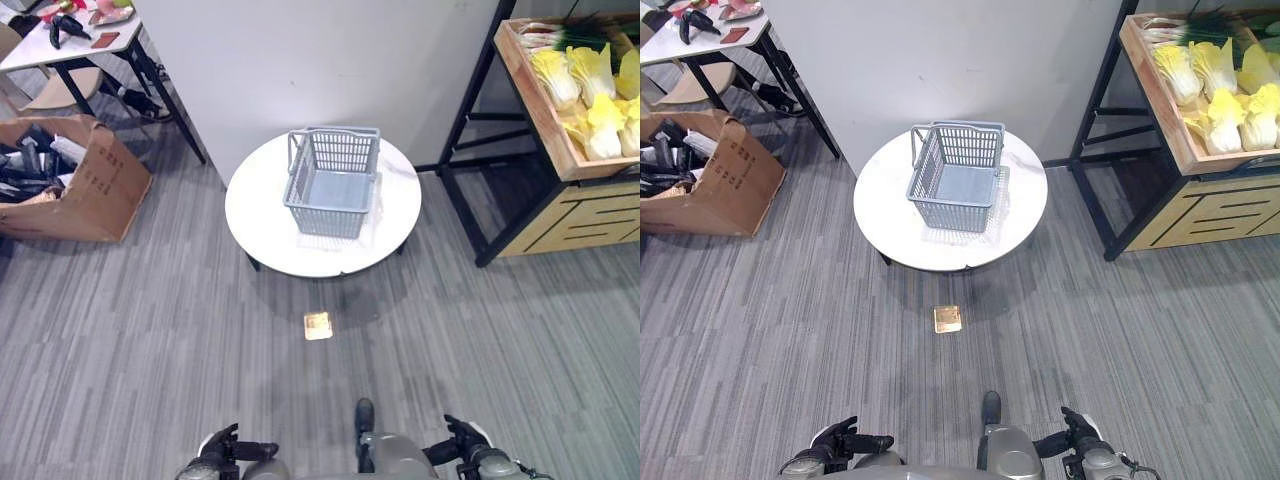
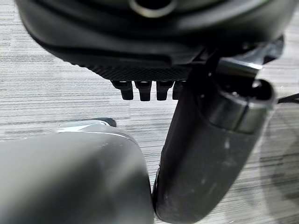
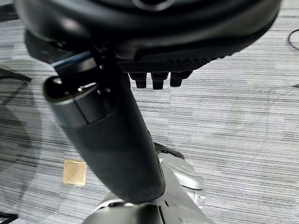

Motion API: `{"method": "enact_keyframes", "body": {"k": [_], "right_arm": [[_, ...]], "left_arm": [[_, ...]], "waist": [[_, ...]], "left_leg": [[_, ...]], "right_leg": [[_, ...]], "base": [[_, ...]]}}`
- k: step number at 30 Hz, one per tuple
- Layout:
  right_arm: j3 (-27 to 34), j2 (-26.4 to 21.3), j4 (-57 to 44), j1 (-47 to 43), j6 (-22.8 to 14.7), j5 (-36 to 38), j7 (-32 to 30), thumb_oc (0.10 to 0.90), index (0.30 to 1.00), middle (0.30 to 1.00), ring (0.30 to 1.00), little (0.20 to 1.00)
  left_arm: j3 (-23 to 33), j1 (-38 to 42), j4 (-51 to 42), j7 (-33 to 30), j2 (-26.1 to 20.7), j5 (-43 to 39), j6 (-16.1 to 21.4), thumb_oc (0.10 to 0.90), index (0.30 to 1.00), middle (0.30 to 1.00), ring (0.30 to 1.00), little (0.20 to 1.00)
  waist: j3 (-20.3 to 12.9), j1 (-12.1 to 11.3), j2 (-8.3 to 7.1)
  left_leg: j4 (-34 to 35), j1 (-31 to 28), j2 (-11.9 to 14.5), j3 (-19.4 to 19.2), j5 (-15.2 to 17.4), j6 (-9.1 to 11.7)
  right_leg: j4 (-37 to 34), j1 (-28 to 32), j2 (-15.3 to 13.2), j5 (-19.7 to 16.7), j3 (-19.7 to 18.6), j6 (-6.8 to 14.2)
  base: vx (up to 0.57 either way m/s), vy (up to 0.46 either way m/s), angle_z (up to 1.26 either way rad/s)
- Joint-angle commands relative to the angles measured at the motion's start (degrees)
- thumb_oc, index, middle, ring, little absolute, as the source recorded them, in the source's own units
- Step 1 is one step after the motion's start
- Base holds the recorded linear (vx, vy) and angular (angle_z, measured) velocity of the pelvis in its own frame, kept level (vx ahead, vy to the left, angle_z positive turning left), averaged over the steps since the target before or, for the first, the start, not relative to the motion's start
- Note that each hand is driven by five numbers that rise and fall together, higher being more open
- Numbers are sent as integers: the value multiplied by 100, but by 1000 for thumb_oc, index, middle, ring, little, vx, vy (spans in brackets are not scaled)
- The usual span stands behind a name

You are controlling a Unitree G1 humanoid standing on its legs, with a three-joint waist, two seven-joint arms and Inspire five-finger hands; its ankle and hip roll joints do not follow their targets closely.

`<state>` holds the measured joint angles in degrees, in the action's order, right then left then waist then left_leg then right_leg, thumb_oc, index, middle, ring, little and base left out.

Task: Get the vegetables into the basket

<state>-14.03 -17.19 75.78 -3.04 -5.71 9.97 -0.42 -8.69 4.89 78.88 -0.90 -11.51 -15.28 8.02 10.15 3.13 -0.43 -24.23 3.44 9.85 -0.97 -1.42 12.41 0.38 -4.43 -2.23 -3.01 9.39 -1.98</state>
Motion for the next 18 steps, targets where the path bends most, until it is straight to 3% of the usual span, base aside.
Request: {"method": "enact_keyframes", "body": {"k": [1, 3, 4, 5, 7, 9, 14, 18], "right_arm": [[-58, -111, 33, 3, -100, 113, -70, 900, 1000, 1000, 1000, 1000], [-88, -109, 48, 30, -85, 70, -93, 900, 1000, 1000, 1000, 1000], [-126, -98, 40, 41, -85, 13, -100, 900, 1000, 1000, 1000, 1000], [-126, -96, 39, 41, -85, 13, -100, 900, 1000, 1000, 1000, 1000], [-156, -80, 63, 48, -87, -90, -99, 900, 1000, 1000, 1000, 1000], [-157, -92, 81, 63, -102, -216, -139, 900, 1000, 1000, 1000, 1000], [-88, 4, 109, 169, -61, -259, -120, 900, 1000, 1000, 1000, 1000], [-169, 102, 27, 111, -48, -272, -113, 900, 1000, 1000, 1000, 1000]], "left_arm": [[-85, -22, -2, -81, 69, -42, 20, 900, 1000, 1000, 1000, 1000], [-77, -53, -2, -96, 93, -103, 32, 900, 1000, 1000, 1000, 1000], [-92, -74, -8, -101, 114, -117, 42, 900, 1000, 1000, 1000, 1000], [-93, -75, -8, -101, 113, -117, 42, 900, 1000, 1000, 1000, 1000], [-113, -137, 16, -86, 131, -72, 53, 900, 1000, 1000, 1000, 1000], [-107, -206, 52, -85, 130, -18, 54, 900, 1000, 1000, 1000, 1000], [-131, -283, 40, -90, 121, 119, 32, 900, 1000, 1000, 1000, 1000], [-154, -238, -16, -100, 27, 214, 15, 900, 1000, 1000, 1000, 1000]], "waist": [[200, 13, -77], [195, -97, -51], [202, -221, 21], [222, -224, 13], [200, -319, 115], [169, -371, 147], [-56, -363, 51], [-134, -357, -117]], "left_leg": [[1081, 178, -402, -500, -264, -644], [1644, 532, -384, -473, -327, -684], [2040, 827, -321, -287, -722, -625], [2053, 795, -328, -295, -724, -625], [2554, 945, -212, -242, -1153, -521], [2780, 969, -102, -452, -1314, -472], [2686, 753, -151, -984, -1174, -672], [2722, 521, -414, -1253, -889, -943]], "right_leg": [[610, -97, -206, 215, -142, 521], [551, 90, -195, 345, -246, 541], [509, 290, -101, 443, -372, 534], [513, 313, -109, 453, -377, 535], [465, 526, -24, 565, -532, 554], [474, 754, -34, 689, -646, 578], [724, 1061, -333, 872, -773, 782], [1200, 744, -614, 301, -942, 1032]], "base": [[177, 18, 12], [285, 81, 6], [296, 101, -13], [337, 121, -36], [309, 128, -54], [358, 191, -42], [310, 277, -43], [161, 241, -20]]}}
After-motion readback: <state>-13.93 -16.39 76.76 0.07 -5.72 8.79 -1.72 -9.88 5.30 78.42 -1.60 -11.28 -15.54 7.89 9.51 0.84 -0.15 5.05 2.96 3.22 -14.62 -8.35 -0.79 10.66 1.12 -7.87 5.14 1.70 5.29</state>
